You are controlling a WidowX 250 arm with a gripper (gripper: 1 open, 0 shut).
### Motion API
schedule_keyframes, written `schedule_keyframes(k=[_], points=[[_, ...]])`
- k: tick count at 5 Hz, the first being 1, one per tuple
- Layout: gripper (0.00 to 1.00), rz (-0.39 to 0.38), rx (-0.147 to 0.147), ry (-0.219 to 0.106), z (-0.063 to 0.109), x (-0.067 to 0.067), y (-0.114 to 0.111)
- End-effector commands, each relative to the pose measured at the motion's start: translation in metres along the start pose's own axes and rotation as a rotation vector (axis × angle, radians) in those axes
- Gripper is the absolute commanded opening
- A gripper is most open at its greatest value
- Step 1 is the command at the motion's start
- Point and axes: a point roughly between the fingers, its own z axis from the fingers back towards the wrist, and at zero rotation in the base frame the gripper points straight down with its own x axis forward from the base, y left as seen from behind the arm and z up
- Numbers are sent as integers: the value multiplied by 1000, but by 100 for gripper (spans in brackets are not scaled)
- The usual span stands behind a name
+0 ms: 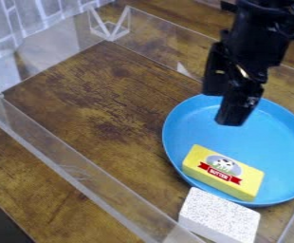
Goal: Put the yellow block in the blue tray
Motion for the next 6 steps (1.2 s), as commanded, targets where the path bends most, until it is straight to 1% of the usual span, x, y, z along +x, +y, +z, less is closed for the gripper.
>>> schedule_keyframes(k=[1,2,4,5,6], points=[[100,-77,47,-57,15,10,-4],[100,-164,53,-62,10,13,-5],[100,-339,58,-81,-2,14,-5],[100,-401,62,-88,-12,16,-4],[100,-424,68,-96,-22,18,-4]])
